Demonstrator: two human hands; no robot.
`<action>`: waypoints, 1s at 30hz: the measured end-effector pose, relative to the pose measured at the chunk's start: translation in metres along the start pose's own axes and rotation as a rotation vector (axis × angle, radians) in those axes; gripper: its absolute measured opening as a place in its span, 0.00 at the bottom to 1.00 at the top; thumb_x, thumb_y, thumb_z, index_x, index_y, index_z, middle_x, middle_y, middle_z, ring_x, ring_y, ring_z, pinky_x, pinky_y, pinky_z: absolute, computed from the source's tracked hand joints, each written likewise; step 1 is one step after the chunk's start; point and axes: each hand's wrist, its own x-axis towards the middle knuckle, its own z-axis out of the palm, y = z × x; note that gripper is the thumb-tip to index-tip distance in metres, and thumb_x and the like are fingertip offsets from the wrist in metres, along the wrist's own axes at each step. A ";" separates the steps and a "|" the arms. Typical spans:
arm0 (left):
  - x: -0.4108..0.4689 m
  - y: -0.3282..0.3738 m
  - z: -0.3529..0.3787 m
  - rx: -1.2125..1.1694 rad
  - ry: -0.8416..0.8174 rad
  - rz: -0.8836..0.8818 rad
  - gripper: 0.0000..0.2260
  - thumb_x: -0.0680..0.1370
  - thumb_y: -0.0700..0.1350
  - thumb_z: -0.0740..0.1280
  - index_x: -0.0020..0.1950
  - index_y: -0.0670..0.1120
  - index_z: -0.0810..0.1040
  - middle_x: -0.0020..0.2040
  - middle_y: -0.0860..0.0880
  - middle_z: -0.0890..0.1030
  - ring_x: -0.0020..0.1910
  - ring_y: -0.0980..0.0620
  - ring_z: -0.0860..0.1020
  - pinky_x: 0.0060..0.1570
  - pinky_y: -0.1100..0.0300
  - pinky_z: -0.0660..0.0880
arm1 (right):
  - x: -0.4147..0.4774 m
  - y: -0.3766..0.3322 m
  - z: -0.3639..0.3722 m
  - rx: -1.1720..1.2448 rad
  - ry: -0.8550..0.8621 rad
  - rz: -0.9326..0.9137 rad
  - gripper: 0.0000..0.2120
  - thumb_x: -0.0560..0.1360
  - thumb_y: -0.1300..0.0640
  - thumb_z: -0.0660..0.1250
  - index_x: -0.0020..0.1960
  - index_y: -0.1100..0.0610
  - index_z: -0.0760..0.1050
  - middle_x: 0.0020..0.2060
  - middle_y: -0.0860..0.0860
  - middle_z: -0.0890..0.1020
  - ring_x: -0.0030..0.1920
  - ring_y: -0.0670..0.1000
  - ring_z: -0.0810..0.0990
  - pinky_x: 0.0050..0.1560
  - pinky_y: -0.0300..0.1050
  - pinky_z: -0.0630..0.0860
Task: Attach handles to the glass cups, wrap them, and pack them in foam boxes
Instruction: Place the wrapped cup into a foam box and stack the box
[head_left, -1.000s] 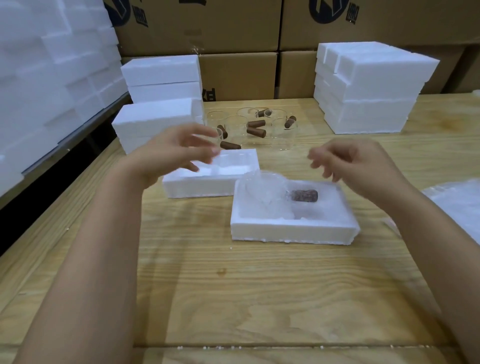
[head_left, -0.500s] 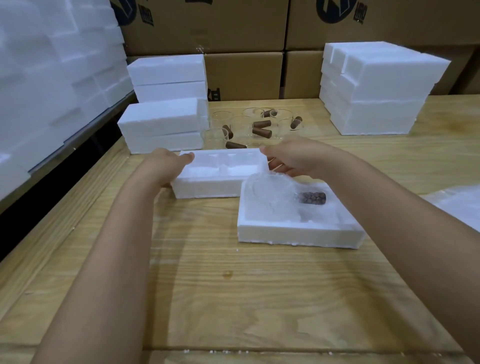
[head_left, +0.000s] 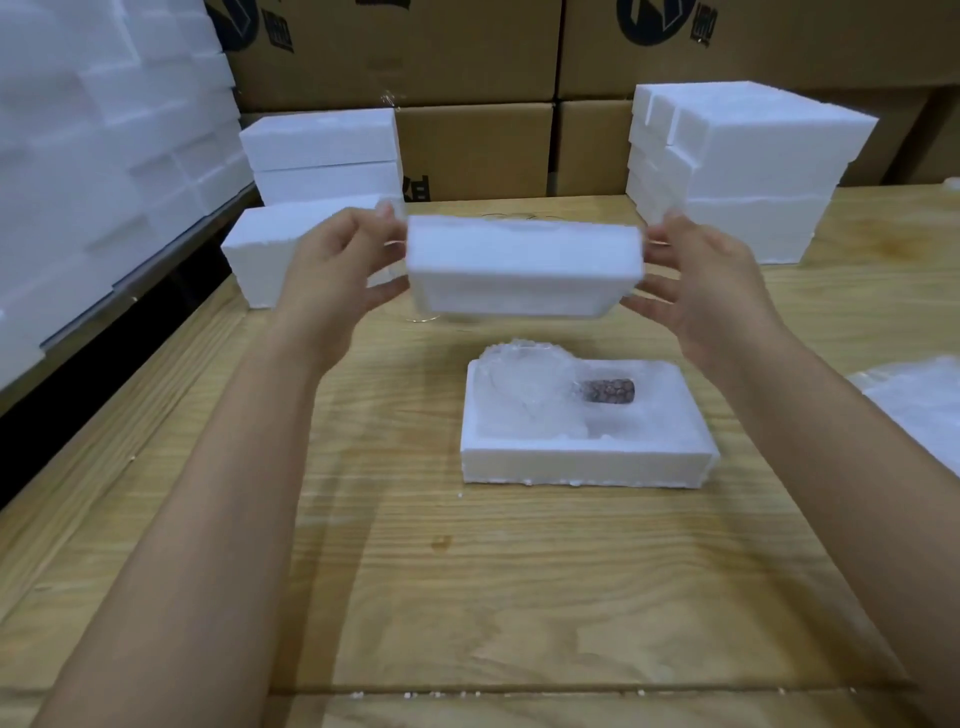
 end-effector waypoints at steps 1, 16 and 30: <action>-0.004 -0.003 0.006 -0.011 -0.037 0.057 0.04 0.80 0.46 0.66 0.47 0.49 0.78 0.46 0.52 0.83 0.49 0.57 0.82 0.47 0.59 0.80 | -0.004 0.000 -0.006 0.038 0.022 -0.028 0.09 0.80 0.52 0.61 0.46 0.56 0.74 0.38 0.49 0.79 0.38 0.47 0.81 0.39 0.41 0.79; -0.082 -0.023 0.026 0.202 -0.165 0.374 0.26 0.68 0.49 0.78 0.64 0.48 0.74 0.65 0.48 0.77 0.67 0.54 0.74 0.68 0.54 0.70 | -0.050 0.016 -0.062 0.144 -0.223 -0.249 0.13 0.78 0.56 0.61 0.61 0.56 0.75 0.54 0.47 0.81 0.59 0.49 0.78 0.58 0.45 0.75; -0.083 -0.039 0.018 0.544 -0.170 0.792 0.20 0.71 0.50 0.73 0.55 0.36 0.80 0.60 0.41 0.79 0.63 0.43 0.76 0.65 0.49 0.71 | -0.057 0.042 -0.057 -0.086 -0.262 -0.238 0.15 0.68 0.59 0.64 0.54 0.54 0.79 0.57 0.47 0.69 0.55 0.38 0.73 0.52 0.31 0.69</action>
